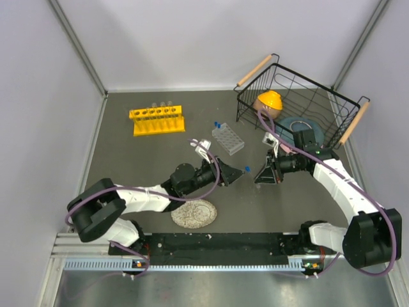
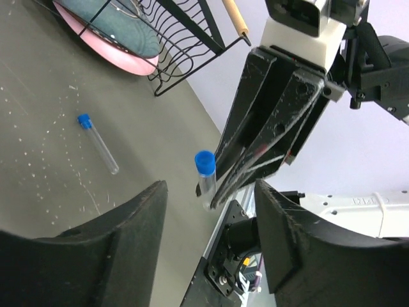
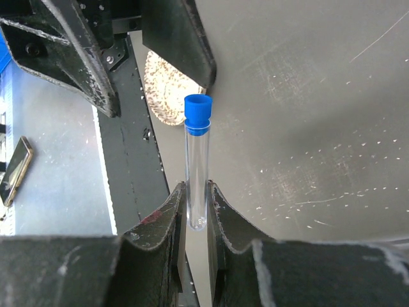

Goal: Organize the chemistry lab equipment

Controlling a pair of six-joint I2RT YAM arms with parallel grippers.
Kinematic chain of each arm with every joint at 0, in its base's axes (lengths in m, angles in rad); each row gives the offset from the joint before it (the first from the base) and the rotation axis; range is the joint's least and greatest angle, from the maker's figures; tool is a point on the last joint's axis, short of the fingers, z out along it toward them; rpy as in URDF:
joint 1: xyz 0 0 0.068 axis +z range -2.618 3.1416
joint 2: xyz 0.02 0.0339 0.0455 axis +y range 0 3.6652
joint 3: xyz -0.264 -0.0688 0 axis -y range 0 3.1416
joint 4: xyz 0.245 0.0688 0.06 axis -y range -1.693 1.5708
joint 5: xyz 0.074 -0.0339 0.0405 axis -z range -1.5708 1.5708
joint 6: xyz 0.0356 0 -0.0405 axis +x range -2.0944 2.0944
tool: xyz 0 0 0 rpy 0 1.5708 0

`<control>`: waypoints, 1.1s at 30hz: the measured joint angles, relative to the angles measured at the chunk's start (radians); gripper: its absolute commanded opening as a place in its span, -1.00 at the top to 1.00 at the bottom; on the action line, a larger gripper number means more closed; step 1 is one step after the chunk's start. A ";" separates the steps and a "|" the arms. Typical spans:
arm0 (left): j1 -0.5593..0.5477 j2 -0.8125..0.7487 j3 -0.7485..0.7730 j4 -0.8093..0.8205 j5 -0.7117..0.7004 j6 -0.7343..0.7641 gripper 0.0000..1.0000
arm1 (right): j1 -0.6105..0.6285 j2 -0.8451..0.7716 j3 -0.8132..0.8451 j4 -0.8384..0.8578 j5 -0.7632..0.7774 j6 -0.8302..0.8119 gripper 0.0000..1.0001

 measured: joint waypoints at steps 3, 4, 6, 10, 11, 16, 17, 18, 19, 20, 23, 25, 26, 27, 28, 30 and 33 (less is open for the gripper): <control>0.000 0.027 0.055 -0.030 0.011 -0.003 -0.09 | 0.008 -0.005 0.000 -0.004 -0.003 -0.007 0.74; 0.000 0.032 0.073 -0.043 0.015 -0.003 -0.04 | 0.012 -0.006 0.000 -0.004 -0.004 -0.010 0.74; 0.000 0.039 0.101 -0.063 0.027 -0.005 -0.02 | 0.019 -0.007 0.000 -0.005 -0.005 -0.013 0.74; 0.000 0.044 0.137 -0.121 0.053 -0.003 0.02 | 0.024 -0.009 0.000 -0.005 -0.005 -0.018 0.73; 0.000 0.044 0.142 -0.137 0.058 -0.002 0.02 | 0.026 -0.010 0.000 -0.005 -0.004 -0.018 0.74; -0.006 0.044 0.181 -0.248 0.077 0.018 0.11 | 0.026 -0.011 0.000 -0.005 -0.004 -0.018 0.73; -0.009 0.044 0.189 -0.272 0.079 0.027 0.14 | 0.026 -0.011 0.000 -0.005 -0.004 -0.018 0.73; -0.011 0.044 0.196 -0.293 0.080 0.032 0.22 | 0.026 -0.011 0.000 -0.005 -0.004 -0.018 0.73; -0.013 0.044 0.208 -0.322 0.082 0.042 0.27 | 0.026 -0.011 0.000 -0.005 -0.004 -0.018 0.73; -0.014 0.044 0.222 -0.354 0.085 0.056 0.33 | 0.026 -0.011 0.000 -0.005 -0.004 -0.018 0.73; -0.018 0.045 0.257 -0.420 0.089 0.080 0.77 | 0.026 -0.011 0.000 -0.005 -0.004 -0.019 0.72; -0.018 0.045 0.278 -0.459 0.091 0.104 1.00 | 0.027 -0.013 0.000 -0.005 -0.004 -0.026 0.58; -0.018 0.045 0.283 -0.466 0.093 0.108 1.00 | 0.028 -0.014 0.000 -0.006 -0.003 -0.027 0.48; -0.019 0.045 0.286 -0.472 0.093 0.112 1.00 | 0.028 -0.015 0.000 -0.008 -0.001 -0.029 0.34; -0.019 0.045 0.289 -0.480 0.097 0.122 1.00 | 0.029 -0.016 0.000 -0.008 0.000 -0.031 -0.09; -0.019 0.045 0.290 -0.498 0.095 0.137 1.00 | 0.031 -0.018 0.000 -0.012 0.007 -0.037 -0.61; -0.016 0.032 0.289 -0.546 0.064 0.169 1.00 | 0.033 -0.026 0.000 -0.017 0.041 -0.053 -0.97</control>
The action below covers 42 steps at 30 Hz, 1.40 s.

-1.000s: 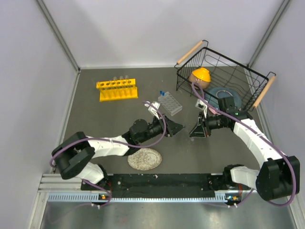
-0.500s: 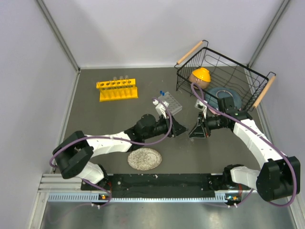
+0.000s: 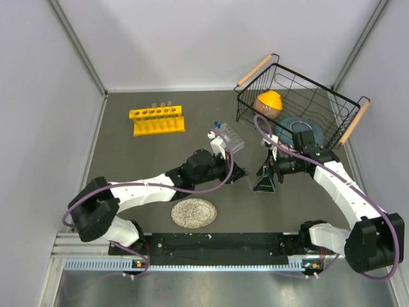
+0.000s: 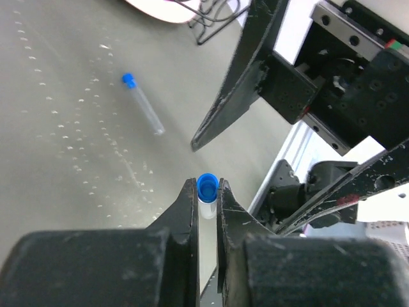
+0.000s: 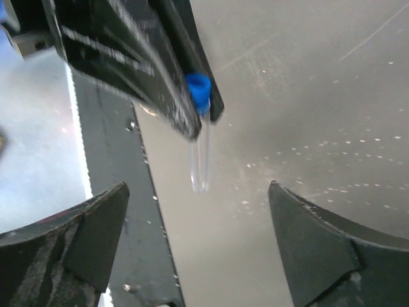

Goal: Organize the chemistry lab equipment

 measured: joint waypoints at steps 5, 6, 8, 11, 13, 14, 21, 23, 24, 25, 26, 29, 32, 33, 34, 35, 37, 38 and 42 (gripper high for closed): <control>0.061 -0.087 -0.016 -0.090 -0.093 0.093 1.00 | 0.000 -0.053 0.000 -0.003 0.140 -0.030 -0.98; 0.089 -0.105 -0.016 -0.109 -0.117 0.114 1.00 | 0.000 -0.068 0.000 -0.003 0.175 -0.037 -0.98; 0.138 -0.123 -0.014 -0.131 -0.165 0.159 1.00 | 0.000 -0.099 0.000 -0.002 0.237 -0.047 -0.97; 0.217 -0.109 0.011 -0.168 -0.238 0.226 1.00 | 0.000 -0.131 -0.006 0.007 0.301 -0.060 -0.98; 0.253 -0.070 0.045 -0.174 -0.288 0.258 1.00 | 0.000 -0.142 -0.012 0.013 0.335 -0.064 -0.97; 0.264 -0.051 0.062 -0.170 -0.307 0.270 1.00 | 0.000 -0.145 -0.015 0.014 0.350 -0.068 -0.98; 0.285 0.163 0.219 -0.113 -0.466 0.358 1.00 | 0.000 -0.162 -0.042 0.021 0.421 -0.079 -0.97; 0.285 0.220 0.266 -0.098 -0.495 0.380 1.00 | 0.000 -0.168 -0.042 0.022 0.433 -0.082 -0.97; 0.285 0.240 0.282 -0.094 -0.505 0.387 1.00 | 0.000 -0.171 -0.042 0.024 0.439 -0.085 -0.98; 0.285 0.259 0.299 -0.089 -0.514 0.397 1.00 | 0.000 -0.174 -0.047 0.031 0.444 -0.087 -0.97; 0.285 0.274 0.310 -0.086 -0.523 0.407 1.00 | 0.000 -0.175 -0.047 0.030 0.449 -0.088 -0.97; 0.285 0.302 0.332 -0.081 -0.538 0.428 1.00 | 0.001 -0.175 -0.055 0.039 0.462 -0.093 -0.97; 0.285 0.324 0.348 -0.078 -0.540 0.440 1.00 | 0.002 -0.175 -0.060 0.042 0.472 -0.096 -0.98; 0.285 0.332 0.351 -0.076 -0.540 0.441 1.00 | 0.002 -0.175 -0.060 0.043 0.474 -0.096 -0.97; 0.285 0.338 0.352 -0.074 -0.540 0.442 1.00 | 0.005 -0.175 -0.060 0.044 0.478 -0.096 -0.97; 0.285 0.343 0.352 -0.073 -0.537 0.442 1.00 | 0.008 -0.175 -0.060 0.043 0.481 -0.097 -0.98; 0.285 0.356 0.352 -0.072 -0.533 0.441 1.00 | 0.013 -0.175 -0.060 0.044 0.487 -0.097 -0.98; 0.285 0.360 0.352 -0.072 -0.531 0.441 1.00 | 0.015 -0.175 -0.060 0.044 0.489 -0.097 -0.98; 0.284 0.383 0.353 -0.071 -0.519 0.441 1.00 | 0.022 -0.175 -0.060 0.045 0.496 -0.097 -0.98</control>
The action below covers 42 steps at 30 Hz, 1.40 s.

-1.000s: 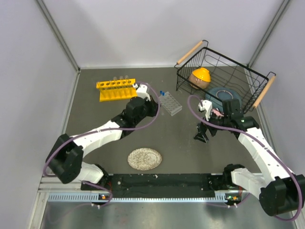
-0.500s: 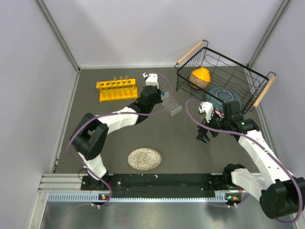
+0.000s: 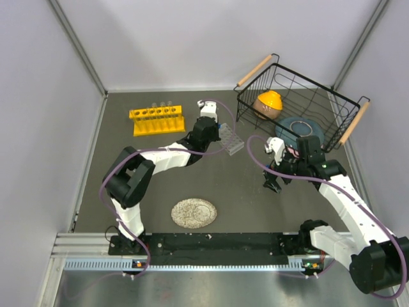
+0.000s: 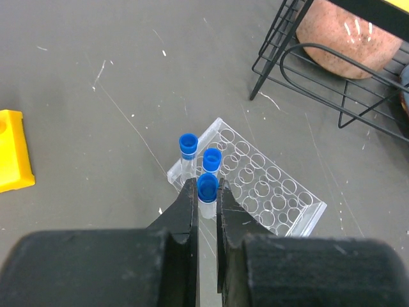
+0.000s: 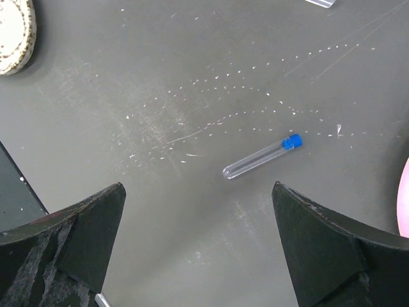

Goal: Organize the chemistry lab equipment

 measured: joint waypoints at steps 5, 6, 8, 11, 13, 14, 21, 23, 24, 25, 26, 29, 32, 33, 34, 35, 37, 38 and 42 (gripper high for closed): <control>-0.005 0.024 0.012 0.000 0.017 0.000 1.00 | 0.006 0.002 0.000 0.006 0.010 -0.002 -0.97; -0.007 0.026 0.013 0.000 0.018 0.001 1.00 | 0.006 0.002 0.000 0.006 0.012 -0.003 -0.97; -0.011 0.029 0.018 0.000 0.020 0.001 1.00 | 0.008 0.003 0.000 0.006 0.015 -0.006 -0.97; -0.014 0.041 0.034 0.001 0.023 0.002 1.00 | 0.013 0.003 0.000 0.006 0.018 -0.008 -0.97; -0.017 0.049 0.041 0.000 0.023 0.002 1.00 | 0.013 0.003 0.000 0.007 0.020 -0.008 -0.97; -0.019 0.055 0.046 0.000 0.023 0.003 1.00 | 0.013 0.005 0.000 0.008 0.021 -0.008 -0.97; -0.027 0.076 0.050 -0.002 0.018 0.018 1.00 | 0.018 0.009 0.000 0.013 0.027 -0.009 -0.97; -0.031 0.078 0.050 -0.002 0.015 0.022 1.00 | 0.018 0.009 0.000 0.013 0.028 -0.009 -0.97; -0.032 0.079 0.050 -0.002 0.014 0.024 1.00 | 0.018 0.009 0.000 0.013 0.028 -0.009 -0.97; -0.034 0.080 0.050 -0.002 0.012 0.026 1.00 | 0.018 0.009 -0.001 0.013 0.028 -0.009 -0.97; -0.036 0.084 0.050 -0.002 0.011 0.028 1.00 | 0.018 0.009 -0.002 0.013 0.028 -0.009 -0.97; -0.041 0.093 0.050 -0.003 0.010 0.036 1.00 | 0.018 0.009 -0.009 0.014 0.030 -0.010 -0.97; -0.047 0.096 0.050 -0.003 0.006 0.048 1.00 | 0.018 0.010 -0.013 0.014 0.032 -0.010 -0.97; -0.050 0.097 0.050 -0.003 0.005 0.052 1.00 | 0.018 0.010 -0.013 0.015 0.033 -0.010 -0.97; -0.052 0.097 0.050 -0.003 0.003 0.055 1.00 | 0.018 0.010 -0.013 0.015 0.033 -0.010 -0.97; -0.055 0.098 0.050 -0.004 0.000 0.058 0.98 | 0.018 0.010 -0.013 0.015 0.035 -0.010 -0.97; -0.060 0.098 0.050 -0.004 -0.004 0.066 0.85 | 0.018 0.010 -0.013 0.015 0.036 -0.010 -0.97; -0.063 0.098 0.050 -0.004 -0.006 0.069 0.79 | 0.018 0.010 -0.013 0.015 0.036 -0.010 -0.97; -0.071 0.098 0.050 -0.008 -0.010 0.079 0.56 | 0.018 0.010 -0.013 0.015 0.038 -0.010 -0.97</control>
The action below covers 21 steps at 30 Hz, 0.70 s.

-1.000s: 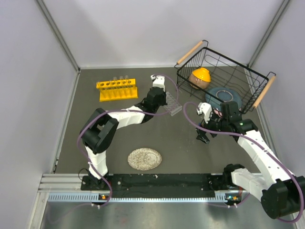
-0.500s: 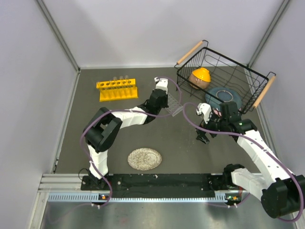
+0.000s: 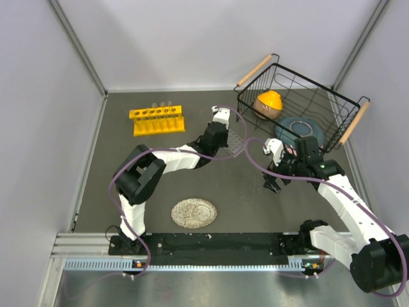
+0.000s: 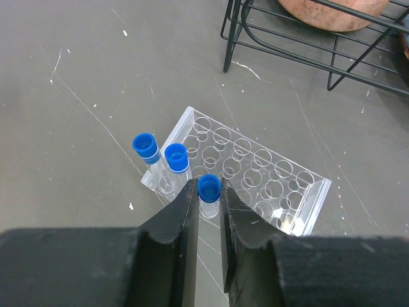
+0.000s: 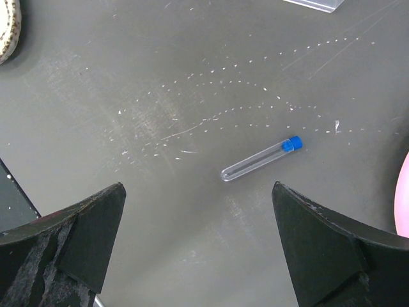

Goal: Organize the chemistry lab equipment

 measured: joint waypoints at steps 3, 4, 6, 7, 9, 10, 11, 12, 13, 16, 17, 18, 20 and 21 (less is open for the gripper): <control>-0.002 0.000 0.000 -0.005 -0.001 0.005 0.39 | 0.000 0.000 0.000 0.000 0.000 0.000 -0.97; -0.002 0.000 0.001 -0.007 0.000 0.006 0.34 | 0.000 0.000 0.000 0.000 0.000 0.000 -0.97; -0.002 0.000 0.005 -0.014 -0.001 0.008 0.26 | 0.000 0.000 0.000 0.000 0.000 0.000 -0.97; -0.002 0.000 0.006 -0.016 -0.001 0.009 0.24 | 0.000 0.000 0.000 0.000 0.000 0.000 -0.97; -0.002 0.000 0.007 -0.016 -0.001 0.009 0.15 | 0.000 0.000 0.000 0.000 0.001 -0.001 -0.97; -0.002 0.000 0.007 -0.017 -0.002 0.010 0.13 | 0.000 0.000 0.000 0.000 0.001 -0.001 -0.97; -0.003 -0.001 0.007 -0.019 -0.002 0.011 0.08 | 0.000 0.000 0.000 0.000 0.001 -0.002 -0.97; -0.004 -0.002 0.007 -0.021 -0.002 0.012 0.06 | 0.000 0.000 0.000 0.000 0.001 -0.003 -0.97; -0.005 -0.005 0.007 -0.024 -0.001 0.013 0.05 | 0.000 0.000 0.000 0.000 0.001 -0.004 -0.97; -0.008 -0.031 0.003 -0.038 0.000 0.013 -0.05 | 0.000 0.001 0.000 0.000 0.002 -0.005 -0.97; -0.010 -0.048 0.000 -0.043 0.001 0.013 -0.07 | 0.000 0.003 0.000 0.000 0.002 -0.005 -0.97; -0.011 -0.069 -0.003 -0.047 0.004 0.013 -0.12 | 0.000 0.005 0.000 0.000 0.003 -0.005 -0.97; -0.012 -0.118 -0.014 -0.051 0.008 0.013 -0.21 | 0.000 0.008 0.000 0.000 0.005 -0.005 -0.98; -0.013 -0.146 -0.021 -0.056 0.011 0.013 -0.28 | 0.000 0.010 0.000 0.000 0.006 -0.005 -0.97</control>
